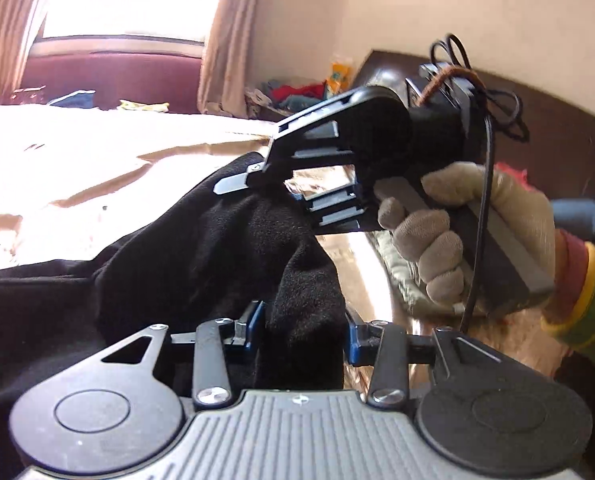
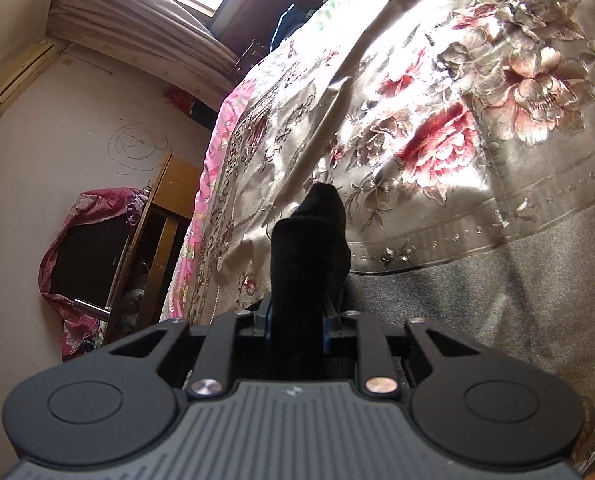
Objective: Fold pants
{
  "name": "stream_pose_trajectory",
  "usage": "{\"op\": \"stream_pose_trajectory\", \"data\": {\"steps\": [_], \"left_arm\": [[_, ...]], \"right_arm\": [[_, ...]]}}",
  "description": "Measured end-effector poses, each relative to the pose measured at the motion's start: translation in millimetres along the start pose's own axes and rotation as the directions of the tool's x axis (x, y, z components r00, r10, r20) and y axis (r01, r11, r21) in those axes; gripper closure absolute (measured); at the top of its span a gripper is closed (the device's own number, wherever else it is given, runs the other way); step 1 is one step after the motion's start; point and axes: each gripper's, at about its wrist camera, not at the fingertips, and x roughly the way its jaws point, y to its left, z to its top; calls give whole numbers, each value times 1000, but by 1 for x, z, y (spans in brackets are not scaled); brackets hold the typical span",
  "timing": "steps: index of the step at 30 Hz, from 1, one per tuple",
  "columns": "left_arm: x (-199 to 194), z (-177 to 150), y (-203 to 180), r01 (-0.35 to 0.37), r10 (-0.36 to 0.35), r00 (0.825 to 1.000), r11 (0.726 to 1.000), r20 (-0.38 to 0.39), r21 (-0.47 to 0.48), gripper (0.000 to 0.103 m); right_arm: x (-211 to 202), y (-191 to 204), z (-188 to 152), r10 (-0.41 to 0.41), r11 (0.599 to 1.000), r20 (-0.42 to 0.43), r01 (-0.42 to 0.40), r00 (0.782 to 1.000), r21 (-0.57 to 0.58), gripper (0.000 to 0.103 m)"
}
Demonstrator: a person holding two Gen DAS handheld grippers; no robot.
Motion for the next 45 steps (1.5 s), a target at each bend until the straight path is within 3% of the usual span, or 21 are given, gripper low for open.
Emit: {"op": "stream_pose_trajectory", "data": {"steps": [4,9,15,18,21,24,27,29,32,34,35,36,37,38,39,45], "left_arm": [[-39,2,42,-10,23,995,992,101,-130,53],[-75,-11,94,-61,112,976,965,188,-255,54],[-98,-45,157,-127,232,952,890,197,-438,58],[-97,-60,179,-132,260,948,848,185,-514,60],[-102,-71,199,-91,253,946,806,201,-585,65],[-107,-69,202,-91,250,946,817,207,-570,65],[-112,-63,193,-88,223,954,845,198,-528,61],[-113,-60,190,-101,222,956,863,192,-495,40],[-116,-55,177,-143,240,954,890,178,-433,22],[-110,-52,174,-139,209,969,903,133,-406,9],[-103,-52,173,-139,195,976,906,102,-400,8],[-98,-52,172,-158,204,976,903,74,-400,9],[-94,-52,172,-174,212,976,900,51,-400,23],[-91,-51,173,-174,210,977,899,47,-402,52],[-90,-48,172,-169,208,976,902,56,-397,58],[-89,-42,160,-177,212,975,925,70,-336,67]], "right_arm": [[31,61,-3,-32,994,-24,29,999,-107,81],[92,121,-20,-98,968,-84,76,992,-239,81],[166,141,-52,-176,951,-171,122,969,-285,81],[193,148,-68,-220,935,-193,150,956,-322,81],[205,156,-77,-246,920,-195,165,949,-355,81],[207,167,-81,-271,896,-187,177,944,-407,81],[208,172,-83,-294,883,-186,193,938,-428,81],[208,172,-83,-304,881,-184,202,935,-428,81],[210,173,-84,-316,876,-184,212,931,-434,81],[213,174,-86,-327,871,-191,217,926,-441,81],[214,174,-86,-330,869,-194,216,924,-446,81],[214,174,-86,-332,866,-197,216,922,-451,81],[214,174,-86,-334,865,-199,216,921,-453,80],[213,174,-85,-336,865,-200,217,920,-453,78],[212,174,-84,-335,866,-196,219,921,-449,73],[219,179,-83,-394,803,-135,269,909,-531,66]]}}
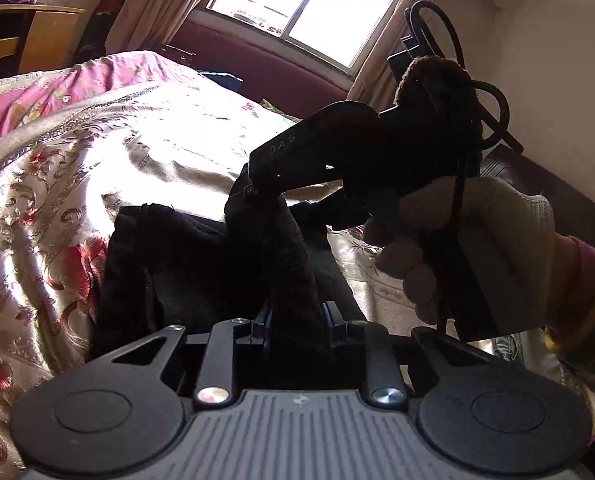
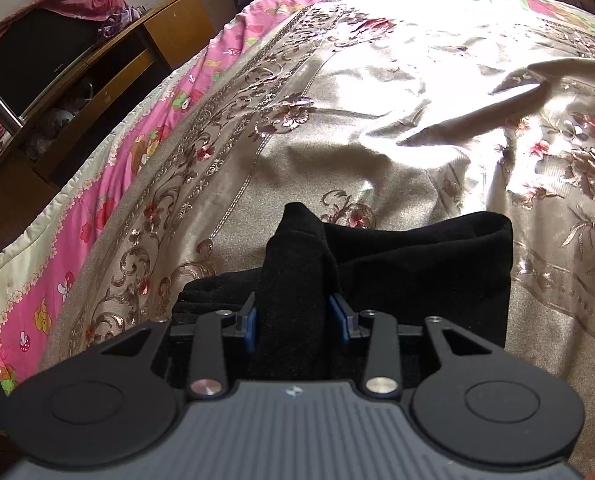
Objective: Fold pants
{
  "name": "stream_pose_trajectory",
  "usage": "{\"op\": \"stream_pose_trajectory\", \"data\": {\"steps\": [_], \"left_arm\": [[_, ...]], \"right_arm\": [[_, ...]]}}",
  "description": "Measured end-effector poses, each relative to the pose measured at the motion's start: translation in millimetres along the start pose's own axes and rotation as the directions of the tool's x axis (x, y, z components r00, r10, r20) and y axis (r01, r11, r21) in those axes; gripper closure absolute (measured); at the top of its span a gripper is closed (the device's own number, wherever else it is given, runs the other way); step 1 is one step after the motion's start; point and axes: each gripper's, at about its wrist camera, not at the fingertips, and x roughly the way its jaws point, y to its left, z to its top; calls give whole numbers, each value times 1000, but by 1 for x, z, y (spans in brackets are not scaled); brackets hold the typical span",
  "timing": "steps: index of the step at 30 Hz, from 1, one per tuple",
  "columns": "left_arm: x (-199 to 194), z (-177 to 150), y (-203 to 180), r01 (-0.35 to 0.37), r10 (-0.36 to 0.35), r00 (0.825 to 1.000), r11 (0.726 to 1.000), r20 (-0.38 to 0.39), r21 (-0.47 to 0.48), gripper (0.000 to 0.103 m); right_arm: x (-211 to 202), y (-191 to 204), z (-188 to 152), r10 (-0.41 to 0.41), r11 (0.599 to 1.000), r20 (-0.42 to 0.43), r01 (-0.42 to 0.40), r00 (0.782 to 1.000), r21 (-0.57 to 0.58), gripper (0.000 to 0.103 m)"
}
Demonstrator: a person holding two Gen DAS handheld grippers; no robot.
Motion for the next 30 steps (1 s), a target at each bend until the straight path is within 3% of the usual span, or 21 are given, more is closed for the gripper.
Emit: {"op": "stream_pose_trajectory", "data": {"steps": [2,3,4,9,12,17,24,28,30], "left_arm": [[0,-2,4,4,-4,1000,1000,-4,-24,68],[-1,-3,6,7,-7,1000,999,-3,-38,68],[-2,-3,10,21,-21,1000,998,0,-59,70],[-27,6,8,137,-129,988,986,90,-90,71],[-41,9,12,174,-160,979,980,129,-102,71],[-47,-2,41,105,-84,989,979,124,-174,71],[-47,-21,89,0,31,995,952,95,-307,71],[-49,-26,96,-15,44,996,944,78,-330,71],[-49,-29,96,-18,42,997,943,66,-333,71]], "right_arm": [[5,-4,-1,-8,1000,3,8,1000,6,66],[5,-8,-1,8,1000,-1,-8,1000,26,83],[0,-10,-1,22,998,1,-22,1000,51,86],[-58,9,8,13,999,114,-10,993,-33,86],[-73,22,11,22,998,133,-13,991,-65,86],[-30,49,6,48,996,73,-43,996,-76,86],[35,75,-6,45,994,-8,-45,999,-97,85],[42,95,-16,-15,977,13,17,1000,-212,84],[42,111,-24,-48,951,35,57,998,-305,73]]}}
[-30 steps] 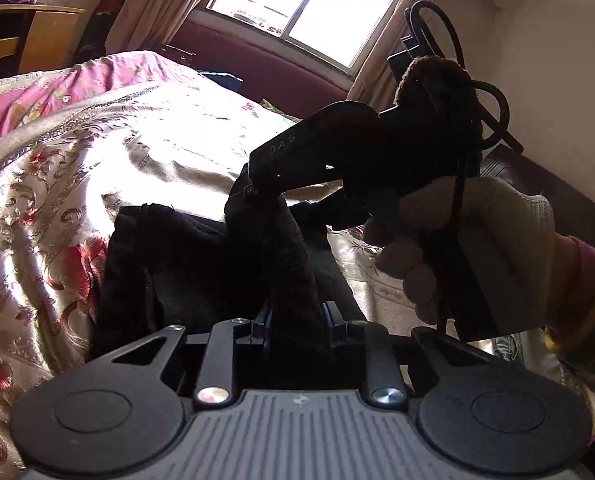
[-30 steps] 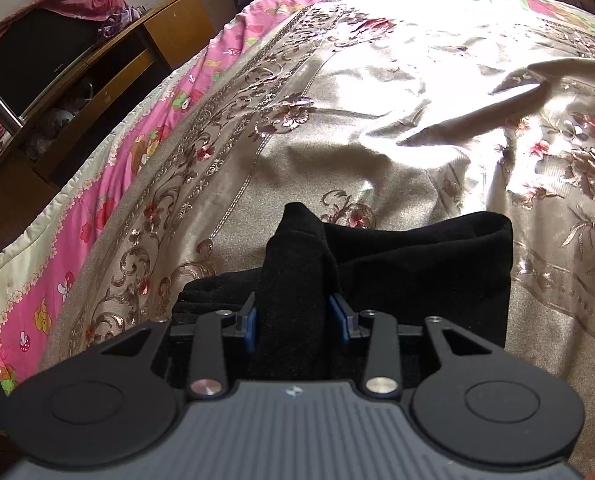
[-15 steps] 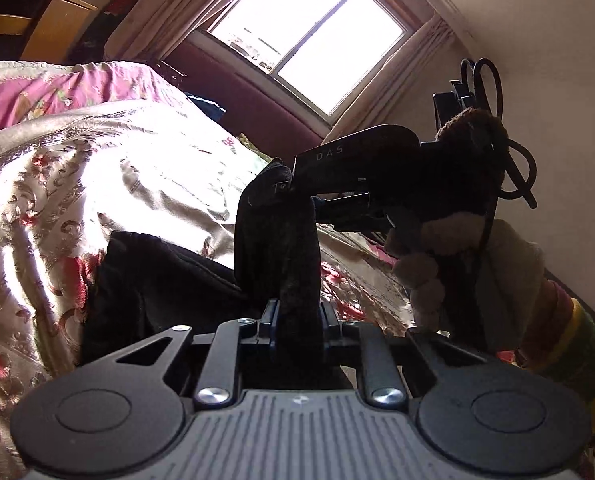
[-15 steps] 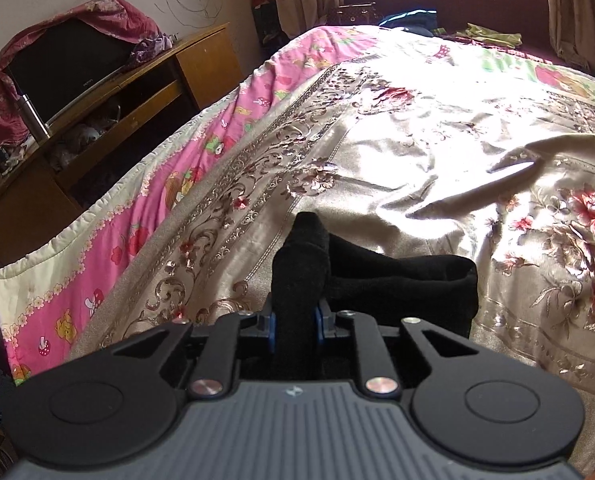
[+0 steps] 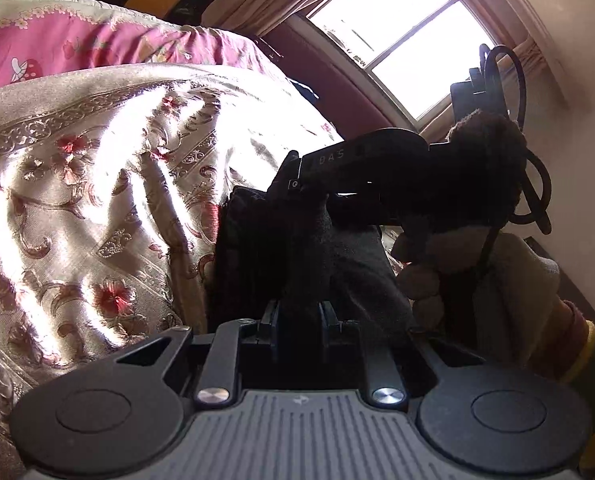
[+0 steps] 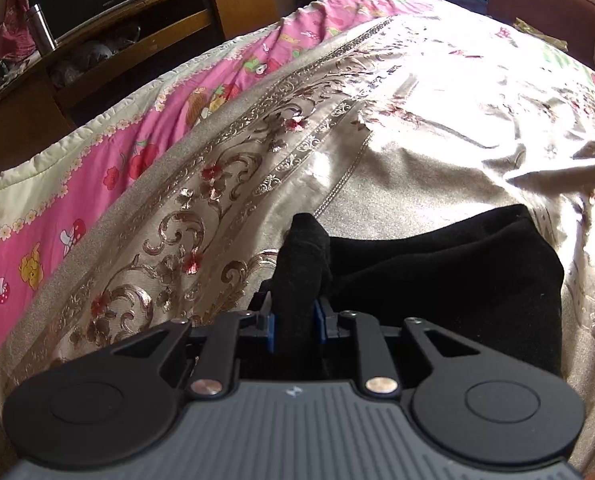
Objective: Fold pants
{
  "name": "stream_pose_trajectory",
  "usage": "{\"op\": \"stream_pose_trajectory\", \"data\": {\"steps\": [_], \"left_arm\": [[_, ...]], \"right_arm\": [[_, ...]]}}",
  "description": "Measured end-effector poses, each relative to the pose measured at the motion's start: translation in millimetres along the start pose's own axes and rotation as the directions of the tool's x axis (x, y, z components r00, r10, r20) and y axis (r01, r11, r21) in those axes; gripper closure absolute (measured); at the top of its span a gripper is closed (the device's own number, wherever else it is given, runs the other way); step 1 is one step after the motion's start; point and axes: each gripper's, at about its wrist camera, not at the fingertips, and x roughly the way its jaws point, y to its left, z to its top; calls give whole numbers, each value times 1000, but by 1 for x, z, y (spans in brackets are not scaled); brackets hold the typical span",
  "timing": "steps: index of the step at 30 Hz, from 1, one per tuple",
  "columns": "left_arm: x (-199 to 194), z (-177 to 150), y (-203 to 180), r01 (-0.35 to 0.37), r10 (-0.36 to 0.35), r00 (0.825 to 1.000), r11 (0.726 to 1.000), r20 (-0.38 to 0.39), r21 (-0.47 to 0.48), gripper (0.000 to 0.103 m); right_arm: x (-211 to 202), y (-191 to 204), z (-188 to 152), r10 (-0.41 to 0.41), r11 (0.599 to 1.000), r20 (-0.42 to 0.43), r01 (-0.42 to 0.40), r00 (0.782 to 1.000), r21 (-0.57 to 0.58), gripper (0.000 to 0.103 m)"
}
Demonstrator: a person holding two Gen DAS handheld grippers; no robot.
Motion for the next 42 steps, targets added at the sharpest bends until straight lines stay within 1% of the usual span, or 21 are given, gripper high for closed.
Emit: {"op": "stream_pose_trajectory", "data": {"steps": [1,3,5,6,8,10,12,14,17,19,21,23,26,27,29,32,35,37,38,40,42], "left_arm": [[-1,-2,0,-3,3,1000,1000,-7,-2,71],[-3,-6,1,-13,13,1000,1000,-19,-15,71],[-5,-7,3,-18,18,999,1000,-31,-19,69],[-6,-7,2,-24,23,999,1000,-40,-10,68],[-11,-8,-2,-56,57,997,998,-48,31,66],[-14,-10,-4,-76,81,995,995,-66,67,66],[-13,-12,-3,-89,96,991,993,-88,81,66],[-16,-11,-5,-92,99,991,993,-89,78,66],[-26,-4,-13,-94,99,994,990,-41,101,66],[-29,2,-16,-91,93,996,990,-16,104,65],[-26,8,-19,-104,104,995,988,7,112,63],[-18,13,-29,-113,111,994,983,20,146,61],[2,16,-42,-97,95,995,974,19,202,58],[11,16,-45,-111,113,994,969,3,223,57],[30,12,-47,-170,183,983,950,-30,261,57],[41,9,-46,-224,248,967,933,-52,283,56],[38,13,-51,-245,274,960,922,-58,301,55],[31,15,-57,-251,279,959,912,-43,325,54],[29,16,-59,-259,289,957,904,-39,341,51],[29,16,-59,-270,303,952,895,-39,356,49],[34,18,-56,-265,304,951,900,-62,346,48]], "right_arm": [[0,3,-1,5,1000,-2,-5,1000,-13,67],[2,7,0,41,999,-9,-42,999,-27,42],[-2,11,1,51,998,5,-51,999,-31,37],[-8,13,0,44,998,25,-42,999,-54,37],[-24,10,-2,79,995,70,-75,994,-63,37],[-44,3,-1,175,984,127,-169,976,-59,37],[-52,0,3,243,970,162,-234,956,-74,40],[-55,-6,7,222,975,180,-218,958,-39,41],[-59,-38,7,198,975,213,-214,957,53,40],[-58,-61,2,151,978,214,-177,965,113,40],[-59,-73,-7,115,982,233,-146,966,123,40],[-57,-76,-17,121,982,242,-152,963,110,40],[-38,-71,-29,190,973,202,-211,961,89,40],[-25,-67,-31,191,976,180,-207,965,71,40],[-7,-65,-33,185,978,180,-199,966,65,40],[11,-76,-31,217,962,192,-243,957,125,40],[-10,-92,-34,255,934,224,-300,941,195,46],[-50,-125,-50,279,890,339,-375,899,261,47],[-63,-139,-58,261,881,373,-378,890,286,45],[-86,-177,-81,193,870,407,-347,893,350,41],[-92,-210,-105,169,855,376,-325,911,403,41]]}}
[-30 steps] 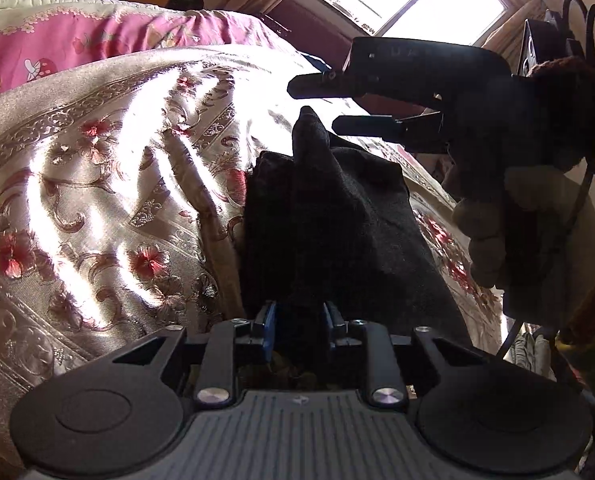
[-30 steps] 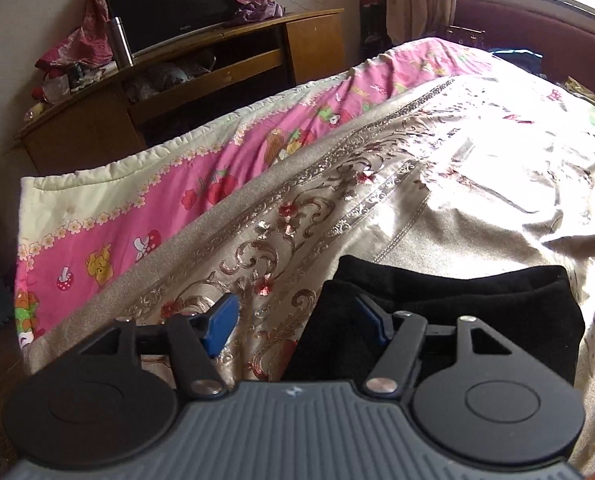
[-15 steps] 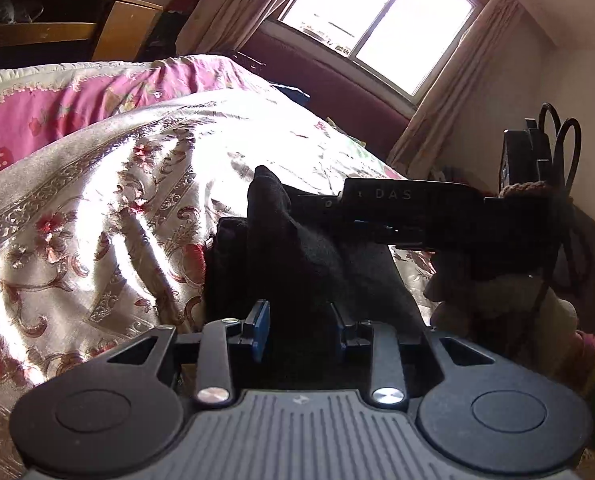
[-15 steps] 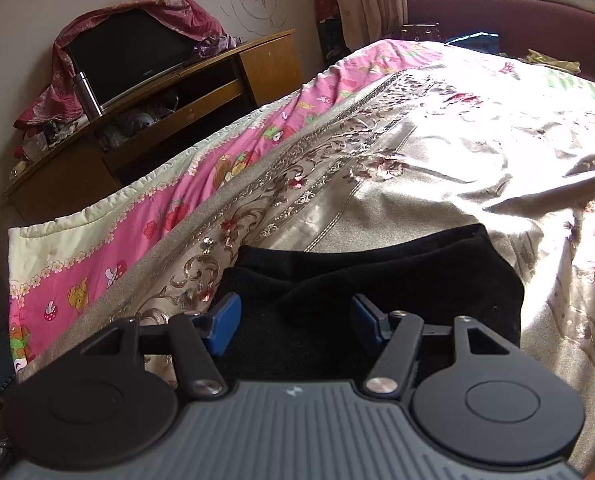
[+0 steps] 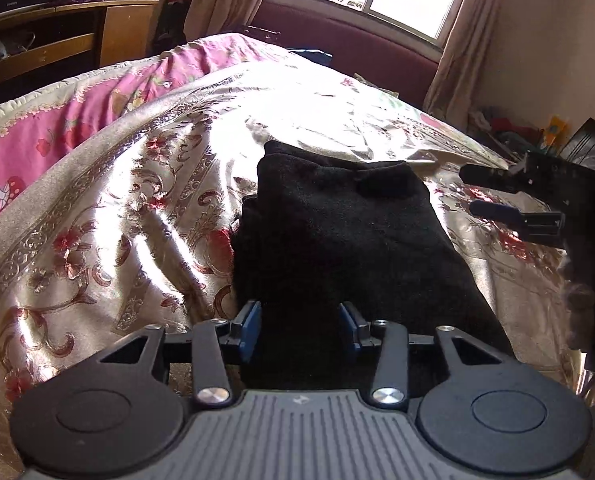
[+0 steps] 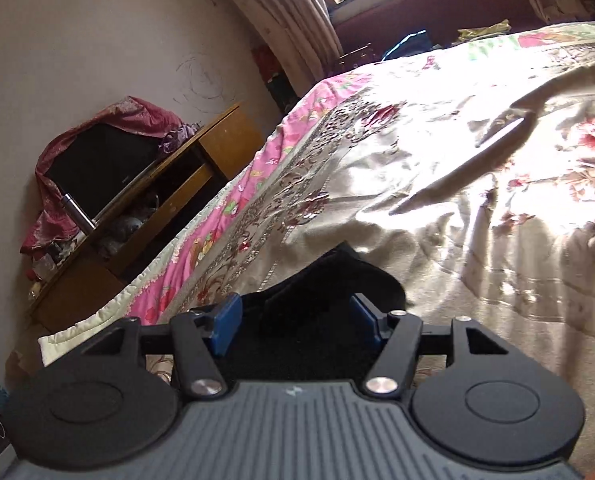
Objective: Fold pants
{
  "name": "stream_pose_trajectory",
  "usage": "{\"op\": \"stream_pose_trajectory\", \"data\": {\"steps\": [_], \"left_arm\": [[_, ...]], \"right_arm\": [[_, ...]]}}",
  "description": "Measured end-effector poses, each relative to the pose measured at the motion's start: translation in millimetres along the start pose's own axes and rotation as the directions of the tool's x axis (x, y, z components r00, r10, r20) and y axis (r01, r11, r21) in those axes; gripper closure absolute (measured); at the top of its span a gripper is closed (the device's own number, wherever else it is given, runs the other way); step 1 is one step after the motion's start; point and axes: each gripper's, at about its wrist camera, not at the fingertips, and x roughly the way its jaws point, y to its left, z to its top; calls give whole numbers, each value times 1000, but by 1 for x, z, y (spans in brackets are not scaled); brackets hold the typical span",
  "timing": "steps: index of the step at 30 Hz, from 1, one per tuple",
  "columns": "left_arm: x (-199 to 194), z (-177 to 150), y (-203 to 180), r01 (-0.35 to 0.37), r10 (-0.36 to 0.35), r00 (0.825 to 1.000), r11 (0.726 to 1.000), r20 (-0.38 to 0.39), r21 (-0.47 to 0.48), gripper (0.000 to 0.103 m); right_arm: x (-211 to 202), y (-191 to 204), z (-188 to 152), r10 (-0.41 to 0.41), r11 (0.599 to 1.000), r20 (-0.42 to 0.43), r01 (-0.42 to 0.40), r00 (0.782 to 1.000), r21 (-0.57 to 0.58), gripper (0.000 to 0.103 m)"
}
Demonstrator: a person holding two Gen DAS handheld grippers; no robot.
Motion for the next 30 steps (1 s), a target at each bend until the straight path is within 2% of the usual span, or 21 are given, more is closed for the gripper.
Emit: {"op": "stream_pose_trajectory", "data": {"steps": [2,5,9,10,13,15,17,18,19,21,23,25,28,30], "left_arm": [[7,3,0,3,-3,1000,1000,-13,-13,47],[16,9,-7,-19,19,999,1000,-34,8,42],[29,11,-10,-78,83,993,995,-79,69,27],[31,12,-8,-80,85,992,995,-90,62,23],[33,15,-3,-64,67,992,997,-111,33,23],[35,16,-5,-54,59,992,998,-111,46,23],[42,19,-5,-27,33,993,998,-114,49,21],[46,21,-3,-16,21,993,999,-120,43,20],[52,23,-1,0,3,992,1000,-129,26,19],[60,27,-1,24,-23,988,1000,-150,2,20],[59,28,-18,31,-19,989,996,-148,80,22],[59,26,-41,88,-63,984,986,-164,145,22],[67,17,-82,187,-140,968,955,-206,229,22],[78,13,-107,290,-233,941,928,-243,232,22]], "right_arm": [[-3,-27,-9,15,996,-56,-10,998,84,41],[9,-51,-27,84,977,-114,-59,990,205,41],[32,-58,-50,239,924,-200,-159,950,347,41],[34,-57,-52,254,922,-213,-170,943,348,41],[39,-55,-55,271,920,-218,-185,938,346,39],[52,-58,-58,318,887,-222,-206,922,413,37],[63,-53,-57,330,891,-237,-218,914,399,32],[66,-51,-56,324,897,-236,-219,916,383,33],[68,-50,-56,310,900,-232,-206,922,383,36],[59,-51,-55,318,896,-243,-206,916,394,66],[44,-61,-56,363,859,-237,-225,901,460,72],[20,-68,-58,341,869,-251,-202,906,452,73],[-28,-93,-61,282,863,-236,-138,930,485,73],[-58,-115,-63,223,853,-209,-88,952,514,72]]}}
